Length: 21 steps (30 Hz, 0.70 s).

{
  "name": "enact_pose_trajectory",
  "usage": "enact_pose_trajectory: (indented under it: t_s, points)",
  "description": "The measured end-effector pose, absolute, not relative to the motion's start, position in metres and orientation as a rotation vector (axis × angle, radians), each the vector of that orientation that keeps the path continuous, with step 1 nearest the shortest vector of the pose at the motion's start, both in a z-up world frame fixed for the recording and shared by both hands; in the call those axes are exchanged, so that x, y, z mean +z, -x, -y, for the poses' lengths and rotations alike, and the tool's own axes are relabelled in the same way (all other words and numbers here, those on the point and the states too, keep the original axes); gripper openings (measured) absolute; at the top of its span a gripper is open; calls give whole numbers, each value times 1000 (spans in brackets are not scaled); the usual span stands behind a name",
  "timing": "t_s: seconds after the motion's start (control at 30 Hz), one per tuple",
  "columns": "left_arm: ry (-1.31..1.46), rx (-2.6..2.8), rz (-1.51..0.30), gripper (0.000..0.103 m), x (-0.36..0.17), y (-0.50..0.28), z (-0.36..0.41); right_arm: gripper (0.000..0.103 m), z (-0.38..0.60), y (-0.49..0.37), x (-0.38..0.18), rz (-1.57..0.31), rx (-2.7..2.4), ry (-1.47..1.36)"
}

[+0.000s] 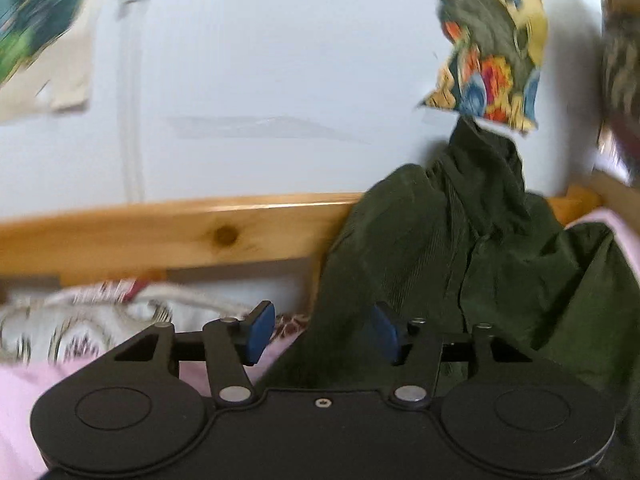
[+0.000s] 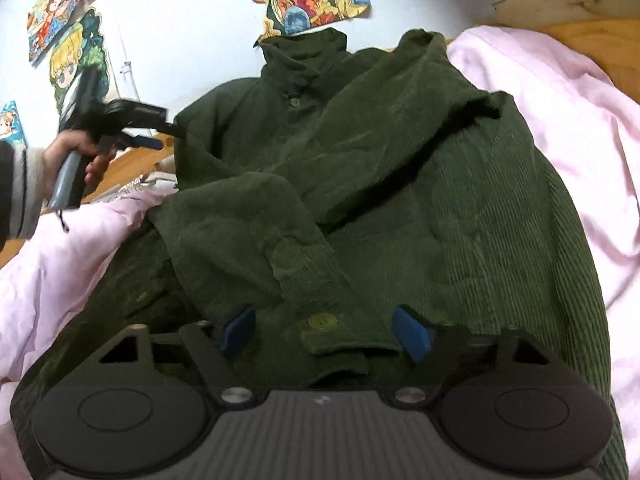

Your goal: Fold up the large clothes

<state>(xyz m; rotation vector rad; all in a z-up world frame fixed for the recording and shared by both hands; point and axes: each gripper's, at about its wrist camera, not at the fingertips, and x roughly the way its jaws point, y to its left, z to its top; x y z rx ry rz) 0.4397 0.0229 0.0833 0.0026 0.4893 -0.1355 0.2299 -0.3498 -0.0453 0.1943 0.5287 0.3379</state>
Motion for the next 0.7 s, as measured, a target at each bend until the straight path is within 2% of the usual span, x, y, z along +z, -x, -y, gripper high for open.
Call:
enact_pose_trajectory:
  t_s: [0.03, 0.07, 0.1, 0.13, 0.23, 0.37, 0.47, 0.53, 0.57, 0.6, 0.63, 0.67, 0.7]
  points:
    - [-23, -124, -498, 58, 83, -449, -16, 63, 349, -231, -46, -536, 339, -195]
    - [-41, -104, -521, 44, 81, -459, -8, 56, 349, -233, -48, -548, 337, -197]
    - [-46, -82, -555, 24, 79, -469, -2, 39, 349, -234, -49, -557, 324, -193]
    - [-38, -65, -590, 5, 79, -477, 1, 35, 349, -233, -48, -555, 320, -189]
    - [-9, -14, -557, 2, 83, -485, 11, 27, 348, -224, -38, -486, 300, -154]
    - [8, 96, -414, 1, 104, -484, 14, 27, 341, -214, -22, -367, 236, -25]
    - [16, 142, -394, 2, 117, -492, 8, 30, 333, -217, -29, -390, 193, 35]
    - [-25, 167, -449, 3, 115, -502, 11, 41, 332, -219, -36, -427, 155, 33]
    - [-43, 172, -484, 6, 112, -506, 14, 43, 332, -218, -37, -430, 141, 32]
    - [-45, 175, -511, 9, 108, -508, 16, 51, 333, -217, -35, -423, 131, 24]
    - [-30, 172, -522, 19, 106, -507, 16, 65, 335, -215, -33, -416, 121, 12]
    - [-5, 165, -513, 34, 106, -503, 15, 74, 338, -212, -31, -402, 111, -7]
    - [19, 147, -498, 44, 108, -498, 15, 88, 342, -210, -30, -387, 100, -30]
